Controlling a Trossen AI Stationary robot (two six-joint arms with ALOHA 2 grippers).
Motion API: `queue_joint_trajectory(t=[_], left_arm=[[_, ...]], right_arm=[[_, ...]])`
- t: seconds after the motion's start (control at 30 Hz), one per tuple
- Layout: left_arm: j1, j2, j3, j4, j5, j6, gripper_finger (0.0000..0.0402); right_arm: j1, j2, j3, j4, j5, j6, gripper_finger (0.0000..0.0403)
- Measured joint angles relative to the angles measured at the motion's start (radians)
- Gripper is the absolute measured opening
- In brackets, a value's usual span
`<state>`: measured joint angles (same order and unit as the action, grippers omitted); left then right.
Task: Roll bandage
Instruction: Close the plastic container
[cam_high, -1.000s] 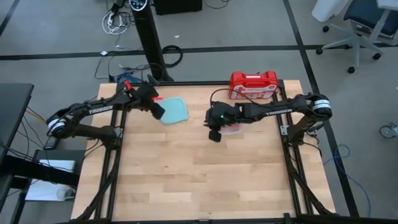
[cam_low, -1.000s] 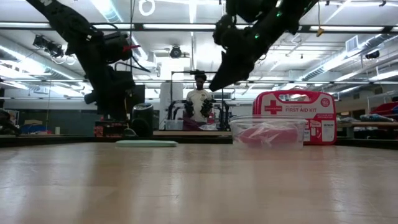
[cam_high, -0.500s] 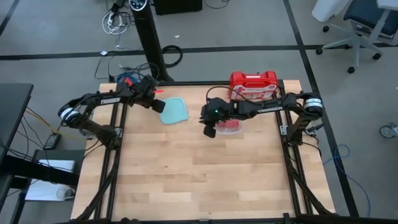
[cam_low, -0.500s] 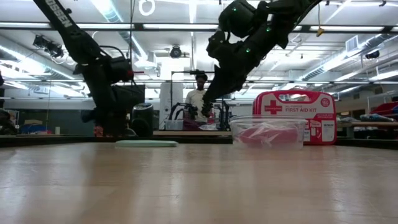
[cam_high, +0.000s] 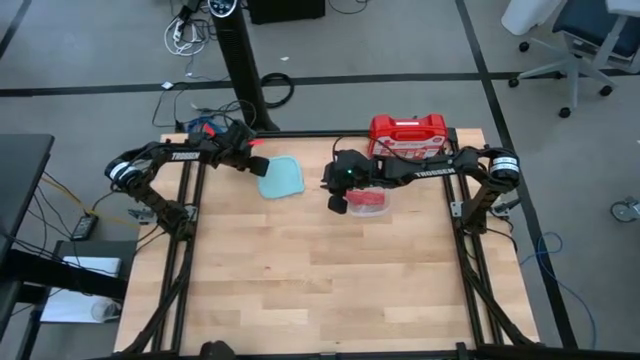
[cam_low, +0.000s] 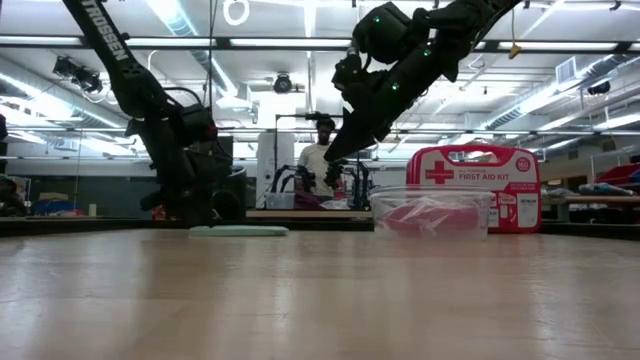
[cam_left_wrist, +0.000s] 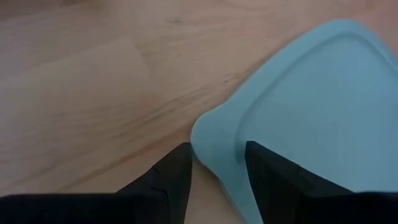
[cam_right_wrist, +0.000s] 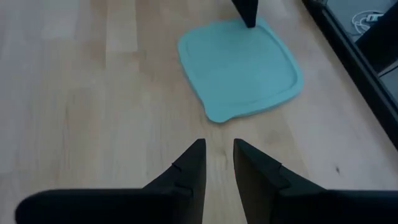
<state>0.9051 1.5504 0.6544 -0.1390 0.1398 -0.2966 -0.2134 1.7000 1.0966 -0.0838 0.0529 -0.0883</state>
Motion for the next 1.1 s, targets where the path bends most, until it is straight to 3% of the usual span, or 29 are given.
queue_joint_trajectory(t=[0.87, 0.97, 1.1], left_arm=[[-0.011, 0.033, -0.002, 0.154, 0.211, 0.031, 0.0156], [-0.01, 0.034, -0.002, 0.156, 0.201, 0.03, 0.0156], [-0.01, 0.034, -0.002, 0.162, 0.105, 0.029, 0.0156]], right_arm=[[-0.005, 0.0, 0.0, -0.024, -0.004, -0.011, 0.0079], [-0.005, 0.0, 0.0, -0.024, -0.004, -0.011, 0.0079], [-0.003, 0.0, 0.0, -0.024, -0.004, -0.011, 0.0079]])
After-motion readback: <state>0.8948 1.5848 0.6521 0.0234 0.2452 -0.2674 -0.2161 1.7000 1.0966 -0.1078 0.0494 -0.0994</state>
